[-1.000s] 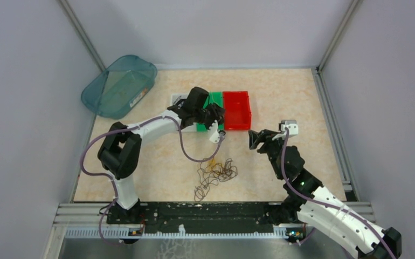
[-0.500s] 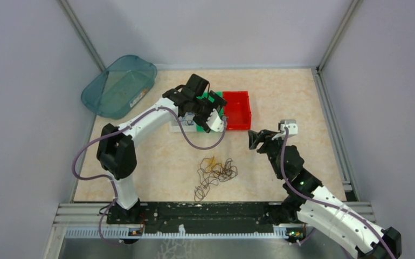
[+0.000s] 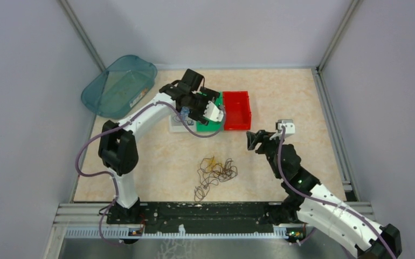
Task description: Untangle the cables
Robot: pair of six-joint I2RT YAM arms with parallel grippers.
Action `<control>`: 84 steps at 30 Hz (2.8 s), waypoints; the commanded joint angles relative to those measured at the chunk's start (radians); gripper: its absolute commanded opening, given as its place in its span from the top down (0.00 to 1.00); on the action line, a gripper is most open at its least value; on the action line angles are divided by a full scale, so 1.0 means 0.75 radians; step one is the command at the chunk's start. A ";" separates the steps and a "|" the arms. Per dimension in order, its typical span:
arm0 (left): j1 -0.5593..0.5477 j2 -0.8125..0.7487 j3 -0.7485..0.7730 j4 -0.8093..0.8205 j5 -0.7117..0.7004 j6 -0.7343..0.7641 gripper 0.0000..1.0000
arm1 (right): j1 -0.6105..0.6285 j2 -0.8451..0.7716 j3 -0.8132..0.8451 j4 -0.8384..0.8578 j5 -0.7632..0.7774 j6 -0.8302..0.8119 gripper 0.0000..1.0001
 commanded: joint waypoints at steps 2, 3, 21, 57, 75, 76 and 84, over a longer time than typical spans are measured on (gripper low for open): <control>0.006 0.027 0.132 -0.034 0.141 -0.194 0.04 | -0.017 0.036 0.046 0.085 -0.050 0.033 0.34; 0.010 0.026 0.157 -0.097 0.180 -0.206 0.02 | -0.023 0.050 0.050 0.094 -0.073 0.036 0.34; 0.103 -0.217 0.064 -0.213 0.401 -0.508 0.00 | -0.239 0.697 0.354 0.515 -0.581 0.298 0.29; 0.831 -0.641 -0.434 0.445 0.550 -1.374 0.01 | -0.058 2.006 1.674 -0.048 -0.492 -0.269 0.80; 0.840 -0.672 -0.469 0.502 0.556 -1.392 0.01 | -0.096 1.960 1.509 -0.083 -0.407 -0.358 1.00; 0.839 -0.673 -0.471 0.503 0.553 -1.389 0.01 | -0.096 1.973 1.517 -0.089 -0.416 -0.358 1.00; 0.846 -0.674 -0.480 0.527 0.558 -1.391 0.01 | -0.094 2.130 1.629 -0.166 -0.429 -0.374 1.00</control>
